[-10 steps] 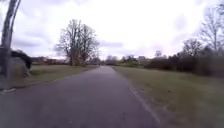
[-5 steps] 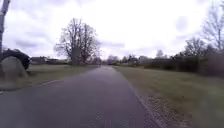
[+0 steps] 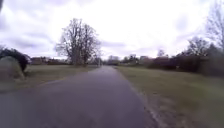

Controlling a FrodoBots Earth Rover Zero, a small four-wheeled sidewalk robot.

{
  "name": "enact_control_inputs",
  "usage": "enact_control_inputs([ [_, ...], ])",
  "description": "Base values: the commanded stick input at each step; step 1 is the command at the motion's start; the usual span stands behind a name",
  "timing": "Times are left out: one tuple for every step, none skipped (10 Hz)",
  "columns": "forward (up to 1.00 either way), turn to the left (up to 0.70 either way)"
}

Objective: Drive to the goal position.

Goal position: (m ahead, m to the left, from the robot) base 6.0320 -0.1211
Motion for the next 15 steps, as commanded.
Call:
enact_control_inputs([
  [1.00,0.00],
  [1.00,0.00],
  [1.00,0.00],
  [1.00,0.00],
  [1.00,0.00],
  [1.00,0.00],
  [1.00,0.00],
  [1.00,0.00],
  [1.00,0.00],
  [1.00,0.00],
  [1.00,0.00],
  [1.00,0.00],
  [1.00,0.00],
  [1.00,0.00],
  [1.00,0.00],
])
